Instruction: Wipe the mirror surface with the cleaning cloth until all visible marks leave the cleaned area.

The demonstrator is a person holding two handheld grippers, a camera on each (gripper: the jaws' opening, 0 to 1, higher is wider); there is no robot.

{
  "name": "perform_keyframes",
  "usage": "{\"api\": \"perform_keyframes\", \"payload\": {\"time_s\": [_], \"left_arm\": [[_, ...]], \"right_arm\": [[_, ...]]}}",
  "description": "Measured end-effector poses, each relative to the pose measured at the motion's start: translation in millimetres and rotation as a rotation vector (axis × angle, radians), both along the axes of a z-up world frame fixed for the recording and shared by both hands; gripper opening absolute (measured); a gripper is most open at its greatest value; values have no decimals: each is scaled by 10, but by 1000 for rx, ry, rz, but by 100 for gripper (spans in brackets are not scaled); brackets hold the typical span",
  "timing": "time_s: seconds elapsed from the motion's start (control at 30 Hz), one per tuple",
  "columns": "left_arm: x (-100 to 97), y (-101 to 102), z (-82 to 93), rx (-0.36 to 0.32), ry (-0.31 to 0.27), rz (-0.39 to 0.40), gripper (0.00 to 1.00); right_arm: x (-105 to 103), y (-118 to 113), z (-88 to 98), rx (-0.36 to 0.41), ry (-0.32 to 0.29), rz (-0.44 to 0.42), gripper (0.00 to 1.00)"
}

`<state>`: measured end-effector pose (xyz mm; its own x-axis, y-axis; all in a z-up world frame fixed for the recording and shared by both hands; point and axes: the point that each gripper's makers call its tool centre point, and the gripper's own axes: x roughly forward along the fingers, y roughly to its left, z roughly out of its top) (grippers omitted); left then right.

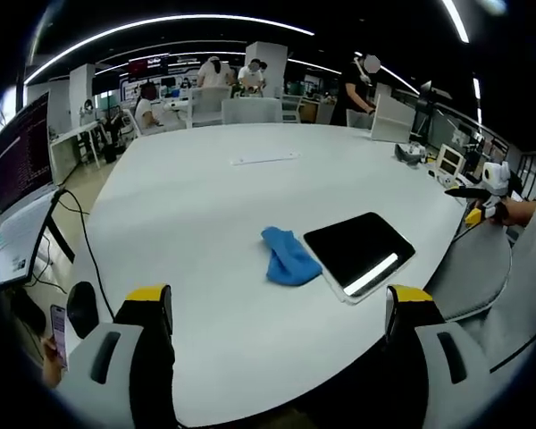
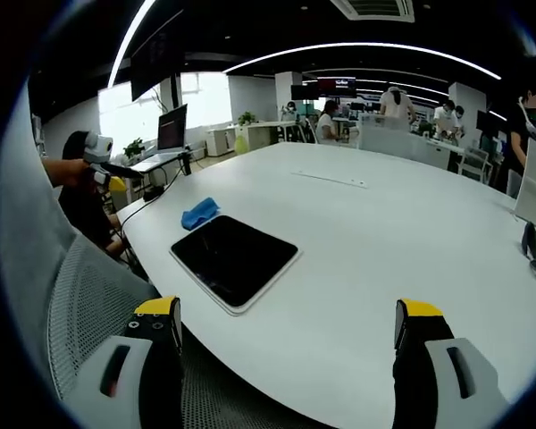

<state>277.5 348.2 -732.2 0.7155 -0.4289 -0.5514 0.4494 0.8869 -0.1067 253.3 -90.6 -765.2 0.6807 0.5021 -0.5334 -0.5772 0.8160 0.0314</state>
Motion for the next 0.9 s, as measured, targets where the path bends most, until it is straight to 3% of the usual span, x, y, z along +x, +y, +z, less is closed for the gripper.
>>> {"api": "perform_keyframes", "payload": {"time_s": [0.27, 0.4, 0.53, 0.57, 0.63, 0.7, 0.8, 0.9], "left_arm": [[179, -186, 171, 4, 1, 0, 96], [243, -250, 207, 20, 35, -6, 96], [327, -253, 235, -4, 117, 31, 95], [329, -218, 191, 4, 178, 52, 95], [336, -217, 170, 3, 238, 69, 97], [456, -188, 225, -9, 226, 125, 97], [504, -186, 177, -6, 289, 140, 93], [652, -210, 201, -79, 293, 202, 94]], "right_arm": [[-7, 13, 8, -16, -17, 10, 98], [-2, 7, 11, -15, -17, 5, 97], [-18, -6, -16, -23, -10, 6, 96], [-20, -2, -14, -27, -15, 8, 96], [-21, 1, -26, -32, -12, 9, 94], [-23, 18, -44, -33, -5, 14, 93], [-15, 15, -63, -38, -2, 15, 94], [-5, -15, -53, -39, -9, 2, 93]]}}
